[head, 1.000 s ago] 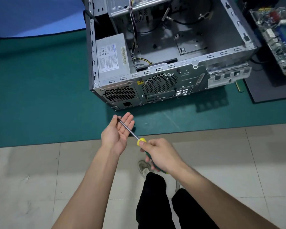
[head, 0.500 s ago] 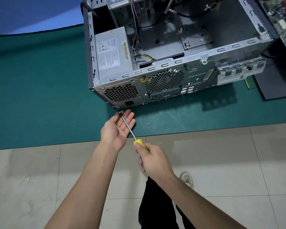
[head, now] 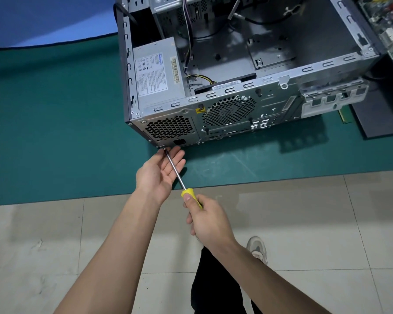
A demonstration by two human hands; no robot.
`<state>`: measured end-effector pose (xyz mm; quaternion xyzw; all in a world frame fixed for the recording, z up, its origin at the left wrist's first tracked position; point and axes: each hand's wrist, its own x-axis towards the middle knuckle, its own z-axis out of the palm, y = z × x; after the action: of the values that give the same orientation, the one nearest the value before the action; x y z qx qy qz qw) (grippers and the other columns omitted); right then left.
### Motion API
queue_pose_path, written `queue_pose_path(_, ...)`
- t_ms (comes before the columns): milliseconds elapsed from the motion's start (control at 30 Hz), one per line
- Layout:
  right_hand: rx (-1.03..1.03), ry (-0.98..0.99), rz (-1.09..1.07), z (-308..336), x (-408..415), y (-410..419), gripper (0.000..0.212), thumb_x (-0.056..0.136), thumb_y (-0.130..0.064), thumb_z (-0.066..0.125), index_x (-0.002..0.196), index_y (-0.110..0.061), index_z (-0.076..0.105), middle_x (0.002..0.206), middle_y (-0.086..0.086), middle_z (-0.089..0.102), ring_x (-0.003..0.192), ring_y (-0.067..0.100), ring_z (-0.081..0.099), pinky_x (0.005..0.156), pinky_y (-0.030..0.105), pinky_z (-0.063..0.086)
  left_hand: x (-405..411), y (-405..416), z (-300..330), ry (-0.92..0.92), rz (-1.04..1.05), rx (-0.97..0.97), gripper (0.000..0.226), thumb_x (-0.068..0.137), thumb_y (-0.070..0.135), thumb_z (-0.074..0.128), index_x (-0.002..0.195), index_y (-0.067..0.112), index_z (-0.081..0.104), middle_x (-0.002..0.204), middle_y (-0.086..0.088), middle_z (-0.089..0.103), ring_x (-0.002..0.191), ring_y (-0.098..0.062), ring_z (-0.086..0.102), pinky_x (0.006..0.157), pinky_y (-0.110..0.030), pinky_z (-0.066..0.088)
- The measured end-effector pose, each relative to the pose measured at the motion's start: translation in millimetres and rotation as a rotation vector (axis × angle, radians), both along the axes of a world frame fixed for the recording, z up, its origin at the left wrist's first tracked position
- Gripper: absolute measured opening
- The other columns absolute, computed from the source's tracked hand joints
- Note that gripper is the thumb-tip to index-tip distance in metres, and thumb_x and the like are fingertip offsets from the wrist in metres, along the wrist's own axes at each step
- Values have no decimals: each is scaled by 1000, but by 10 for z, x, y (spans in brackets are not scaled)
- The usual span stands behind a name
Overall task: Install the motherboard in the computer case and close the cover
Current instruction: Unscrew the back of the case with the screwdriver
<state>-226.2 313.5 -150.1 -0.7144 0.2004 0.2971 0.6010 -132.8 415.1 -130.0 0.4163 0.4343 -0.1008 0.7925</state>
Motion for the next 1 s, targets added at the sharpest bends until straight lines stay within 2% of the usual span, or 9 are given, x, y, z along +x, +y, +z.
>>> queue_pose_path(167, 44, 17, -38, 33, 3, 47, 47, 97, -47, 43, 89, -3, 58, 58, -3, 53, 56, 21, 49, 59, 33, 40, 13, 4, -2, 5, 13, -34, 21, 99, 14, 45, 95, 0, 60, 75, -9, 73, 67, -18, 72, 56, -26, 58)
queue_pose_path(267, 134, 73, -92, 61, -12, 100, 47, 97, -45, 44, 88, -1, 57, 55, -3, 51, 45, 16, 47, 49, 26, 37, 9, -2, 3, -3, 33, -42, 20, 99, 13, 45, 94, -1, 60, 74, -10, 73, 65, -18, 72, 55, -26, 58)
queue_pose_path(333, 241, 129, -120, 100, -19, 139, 44, 99, -44, 41, 84, -7, 58, 52, -2, 53, 38, 15, 47, 42, 20, 35, 5, -4, 17, -8, 17, -12, 20, 99, 12, 44, 93, -1, 59, 72, -10, 73, 64, -18, 71, 53, -26, 57)
queue_pose_path(400, 421, 211, -157, 138, -18, 175, 43, 102, -42, 37, 84, -9, 59, 50, 1, 55, 36, 16, 48, 40, 18, 37, -11, 18, 38, 4, -81, 50, 22, 100, 14, 42, 92, 1, 58, 72, -9, 73, 63, -17, 71, 52, -26, 56)
queue_pose_path(567, 847, 429, -217, 167, 5, 194, 54, 102, -46, 30, 99, -5, 64, 61, 7, 62, 43, 19, 55, 42, 20, 41, -26, 142, 156, 88, -522, 266, 26, 101, 20, 38, 95, 5, 58, 74, -8, 73, 63, -17, 71, 48, -27, 55)
queue_pose_path(667, 863, 477, -224, 198, 25, 209, 50, 94, -55, 45, 99, -8, 61, 68, 5, 63, 48, 20, 58, 42, 22, 44, 28, 195, 191, 121, -572, 409, 18, 96, 15, 52, 89, 1, 61, 68, -9, 72, 57, -19, 70, 45, -27, 55)
queue_pose_path(767, 699, 392, -313, 145, 11, 257, 30, 86, -37, 67, 87, -10, 54, 64, 1, 59, 49, 19, 59, 42, 23, 45, 62, 204, 191, 141, -559, 502, 12, 88, 12, 64, 87, 0, 62, 63, -8, 71, 51, -17, 67, 43, -25, 52)
queue_pose_path(867, 682, 361, -348, 102, -12, 285, 25, 90, -32, 63, 82, -9, 58, 62, 1, 64, 52, 18, 62, 46, 23, 47, 52, 220, 187, 133, -626, 532, 14, 91, 16, 61, 94, 2, 60, 62, -5, 70, 47, -13, 64, 42, -23, 51)
queue_pose_path(1000, 906, 491, -340, 139, 15, 290, 48, 96, -50, 42, 89, -8, 64, 66, 3, 65, 51, 17, 61, 46, 21, 46, 74, 262, 301, 191, -942, 470, 16, 100, 14, 42, 99, 3, 54, 73, -13, 72, 56, -20, 69, 46, -24, 53)
